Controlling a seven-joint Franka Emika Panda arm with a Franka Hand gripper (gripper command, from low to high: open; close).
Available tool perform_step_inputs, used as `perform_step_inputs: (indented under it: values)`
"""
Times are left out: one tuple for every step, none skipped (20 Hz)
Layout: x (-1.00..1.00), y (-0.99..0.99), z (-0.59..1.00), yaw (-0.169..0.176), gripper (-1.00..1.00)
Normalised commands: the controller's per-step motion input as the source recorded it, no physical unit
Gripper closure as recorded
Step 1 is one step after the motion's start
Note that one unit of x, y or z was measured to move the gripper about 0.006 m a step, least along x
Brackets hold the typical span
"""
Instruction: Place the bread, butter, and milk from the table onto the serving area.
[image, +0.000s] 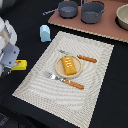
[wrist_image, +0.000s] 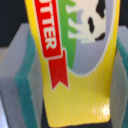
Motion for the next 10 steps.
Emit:
perform_step_inputs:
  values:
    - [1.0,-0.06,1.0,0.0,1.0]
    - [1.0,-0.06,1.0,0.0,1.0]
    - [1.0,-0.08,0.98,0.0,1.0]
    - [1.0,-0.1,0.91,0.0,1.0]
    - [1.0,-0.14,0.8,-0.002,1.0]
    - [0.98,-0.18,0.71,-0.015,1.0]
    - [0.93,-0.22,0.54,-0.031,1.0]
    - [0.82,-0.28,0.37,-0.059,1.0]
    - [0.82,-0.28,0.36,-0.061,1.0]
    - [0.82,-0.28,0.35,-0.061,1.0]
